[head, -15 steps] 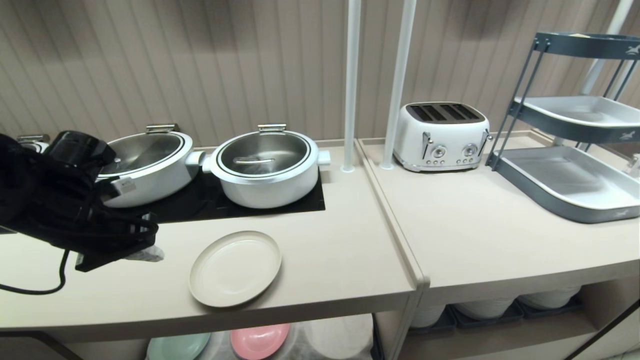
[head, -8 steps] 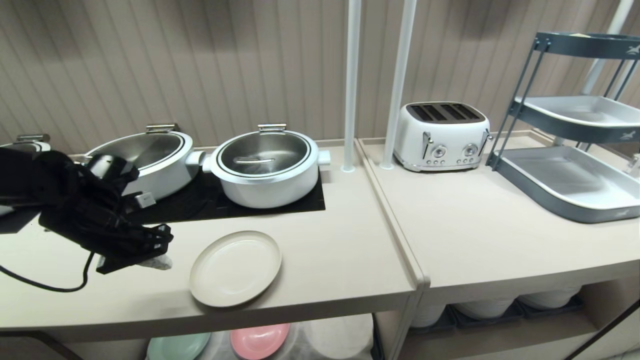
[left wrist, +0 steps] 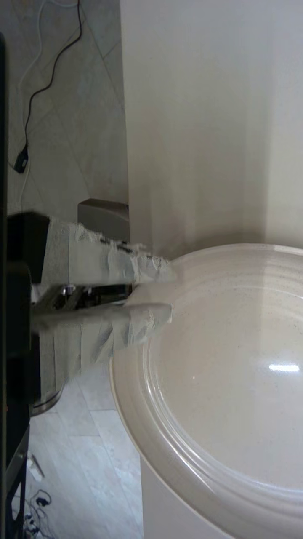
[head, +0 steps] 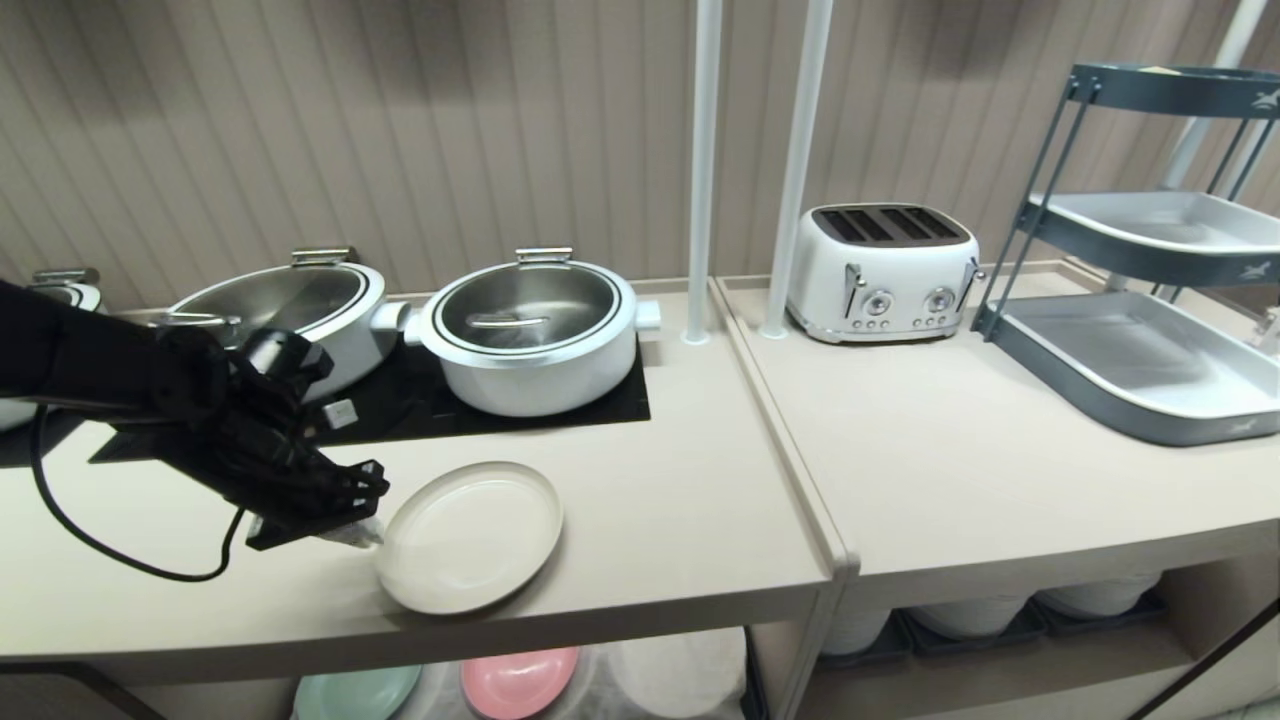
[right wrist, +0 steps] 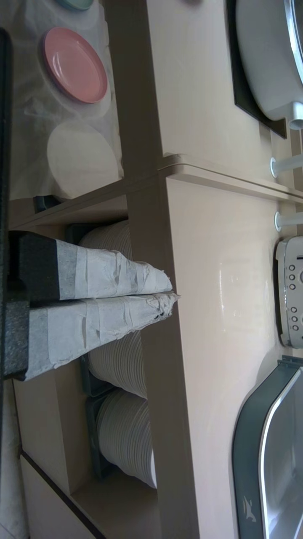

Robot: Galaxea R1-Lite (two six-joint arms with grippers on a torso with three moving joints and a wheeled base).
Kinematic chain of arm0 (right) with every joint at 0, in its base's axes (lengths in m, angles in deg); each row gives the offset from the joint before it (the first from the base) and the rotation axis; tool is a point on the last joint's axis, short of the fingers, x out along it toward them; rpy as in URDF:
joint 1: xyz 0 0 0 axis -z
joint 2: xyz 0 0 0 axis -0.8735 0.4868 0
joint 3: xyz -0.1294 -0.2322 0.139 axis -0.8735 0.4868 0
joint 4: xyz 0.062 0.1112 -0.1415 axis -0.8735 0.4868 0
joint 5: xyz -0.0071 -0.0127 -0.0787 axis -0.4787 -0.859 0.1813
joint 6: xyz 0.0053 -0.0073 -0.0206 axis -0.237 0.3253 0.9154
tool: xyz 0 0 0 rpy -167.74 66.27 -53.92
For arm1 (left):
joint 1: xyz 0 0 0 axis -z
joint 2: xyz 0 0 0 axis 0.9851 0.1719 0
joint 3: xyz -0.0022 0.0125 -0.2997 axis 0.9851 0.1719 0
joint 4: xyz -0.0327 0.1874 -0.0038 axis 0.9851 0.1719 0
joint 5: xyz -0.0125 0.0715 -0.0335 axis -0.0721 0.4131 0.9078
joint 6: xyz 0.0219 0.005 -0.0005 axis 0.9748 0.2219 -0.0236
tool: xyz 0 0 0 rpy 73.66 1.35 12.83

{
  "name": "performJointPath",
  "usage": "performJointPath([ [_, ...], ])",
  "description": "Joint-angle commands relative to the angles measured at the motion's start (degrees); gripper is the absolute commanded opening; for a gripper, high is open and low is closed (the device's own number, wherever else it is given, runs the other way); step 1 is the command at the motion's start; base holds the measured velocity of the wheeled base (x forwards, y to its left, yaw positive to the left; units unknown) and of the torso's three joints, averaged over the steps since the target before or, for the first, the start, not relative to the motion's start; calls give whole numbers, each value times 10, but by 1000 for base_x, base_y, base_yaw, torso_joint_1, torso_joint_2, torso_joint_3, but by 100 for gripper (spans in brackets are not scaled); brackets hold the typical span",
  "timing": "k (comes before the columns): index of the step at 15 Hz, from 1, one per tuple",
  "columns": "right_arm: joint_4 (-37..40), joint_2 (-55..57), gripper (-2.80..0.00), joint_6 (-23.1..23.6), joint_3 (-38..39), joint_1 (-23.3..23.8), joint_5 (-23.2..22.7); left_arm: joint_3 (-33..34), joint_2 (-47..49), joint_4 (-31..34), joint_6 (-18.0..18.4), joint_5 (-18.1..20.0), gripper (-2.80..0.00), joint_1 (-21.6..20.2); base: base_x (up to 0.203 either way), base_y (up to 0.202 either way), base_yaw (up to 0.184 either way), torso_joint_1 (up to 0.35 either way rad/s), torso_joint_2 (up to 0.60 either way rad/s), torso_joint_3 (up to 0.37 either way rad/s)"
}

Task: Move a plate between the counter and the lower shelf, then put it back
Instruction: Pick up the plate

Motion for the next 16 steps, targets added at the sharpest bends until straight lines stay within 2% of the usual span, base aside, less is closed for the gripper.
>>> performJointPath([
  [1,0,0,-280,0,0,0,0,-9,7,2,-1,1,0,-1,0,0,0,0,0,0],
  [11,0,0,-280,0,0,0,0,-33,16,3,3,-1,0,-3,0,0,0,0,0,0],
  [16,0,0,-280,0,0,0,0,-32,32,-28,38,-6,0,-2,0,0,0,0,0,0],
])
